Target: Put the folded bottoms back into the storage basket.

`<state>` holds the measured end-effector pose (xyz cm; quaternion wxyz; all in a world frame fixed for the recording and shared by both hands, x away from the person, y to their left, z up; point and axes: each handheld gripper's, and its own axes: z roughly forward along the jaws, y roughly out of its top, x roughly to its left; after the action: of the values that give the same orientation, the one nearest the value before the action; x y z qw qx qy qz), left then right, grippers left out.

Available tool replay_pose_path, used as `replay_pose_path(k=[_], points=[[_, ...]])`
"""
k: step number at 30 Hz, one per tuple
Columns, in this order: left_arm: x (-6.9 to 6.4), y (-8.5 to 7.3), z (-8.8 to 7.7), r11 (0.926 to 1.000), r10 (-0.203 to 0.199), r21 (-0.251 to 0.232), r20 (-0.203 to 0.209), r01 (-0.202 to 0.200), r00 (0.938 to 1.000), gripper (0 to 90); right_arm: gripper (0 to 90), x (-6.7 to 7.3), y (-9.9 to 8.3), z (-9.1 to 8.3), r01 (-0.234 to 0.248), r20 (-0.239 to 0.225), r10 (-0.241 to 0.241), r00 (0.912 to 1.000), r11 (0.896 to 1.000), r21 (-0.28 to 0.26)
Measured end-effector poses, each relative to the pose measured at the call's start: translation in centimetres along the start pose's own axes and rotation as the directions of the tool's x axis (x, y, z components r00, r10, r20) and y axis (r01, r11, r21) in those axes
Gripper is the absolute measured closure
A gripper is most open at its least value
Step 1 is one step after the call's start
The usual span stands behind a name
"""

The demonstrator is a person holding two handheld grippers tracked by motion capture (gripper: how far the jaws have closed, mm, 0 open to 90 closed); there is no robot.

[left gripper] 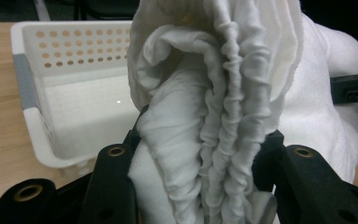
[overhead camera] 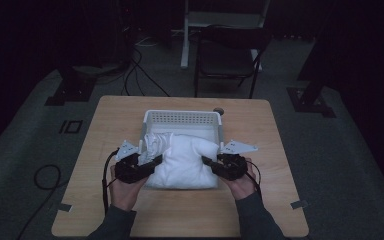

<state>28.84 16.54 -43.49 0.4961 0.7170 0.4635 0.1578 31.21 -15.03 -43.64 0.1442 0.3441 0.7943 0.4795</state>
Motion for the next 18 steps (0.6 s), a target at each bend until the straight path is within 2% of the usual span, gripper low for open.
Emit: replay_pose_path(k=[6,18], points=[[0.3,0.7,0.3,0.9999,-0.014,-0.01,0.009,0.014,0.9999,55.6,72.6,-0.3,0.8,0.0,0.0,0.011,0.0,0.9999,1.0,-0.005],[1.2,2.5,0.4,0.9997,-0.013,-0.022,0.018,0.014,0.9998,55.6,72.6,-0.9,2.4,0.4,-0.012,0.022,0.013,0.9997,0.999,-0.033]])
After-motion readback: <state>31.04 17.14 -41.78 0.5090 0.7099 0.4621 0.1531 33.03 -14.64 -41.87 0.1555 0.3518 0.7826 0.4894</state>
